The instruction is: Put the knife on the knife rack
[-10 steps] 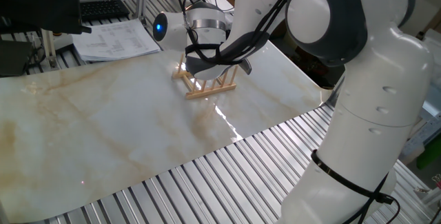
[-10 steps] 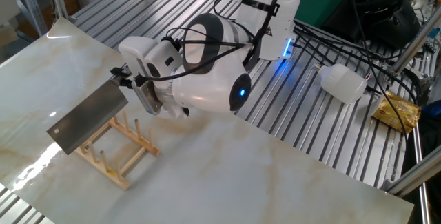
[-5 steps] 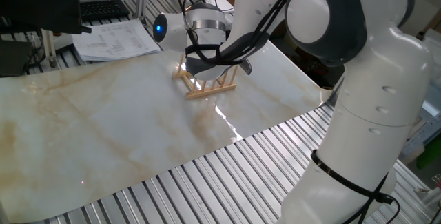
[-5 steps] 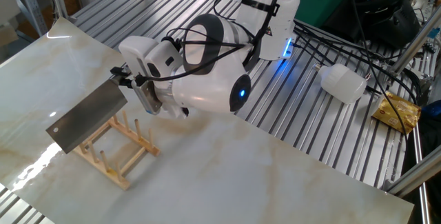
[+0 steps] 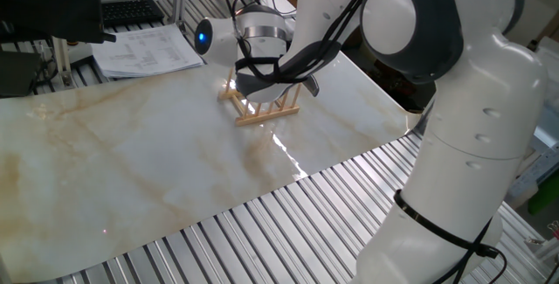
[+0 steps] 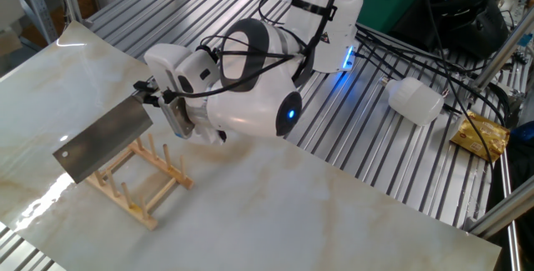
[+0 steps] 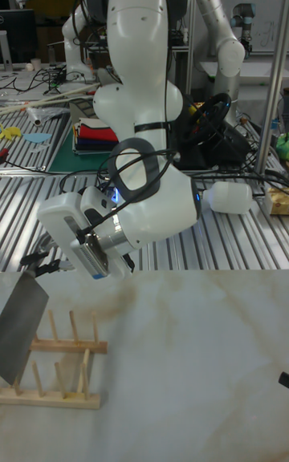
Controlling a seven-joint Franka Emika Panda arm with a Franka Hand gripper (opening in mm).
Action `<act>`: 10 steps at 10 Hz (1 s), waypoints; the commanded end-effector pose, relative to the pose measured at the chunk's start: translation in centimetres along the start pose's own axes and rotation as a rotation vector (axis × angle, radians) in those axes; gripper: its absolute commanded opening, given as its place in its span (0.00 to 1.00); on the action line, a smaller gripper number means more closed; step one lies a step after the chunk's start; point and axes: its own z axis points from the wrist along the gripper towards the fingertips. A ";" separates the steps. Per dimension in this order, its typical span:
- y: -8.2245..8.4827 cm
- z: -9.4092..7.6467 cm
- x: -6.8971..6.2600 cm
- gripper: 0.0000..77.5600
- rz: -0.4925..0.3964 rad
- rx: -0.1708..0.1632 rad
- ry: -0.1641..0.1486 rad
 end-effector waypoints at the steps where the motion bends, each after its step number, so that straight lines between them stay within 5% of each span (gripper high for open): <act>1: -0.2 0.2 -0.1 0.01 -0.004 0.010 0.005; 10: 0.7 0.6 0.9 0.01 0.013 0.044 0.005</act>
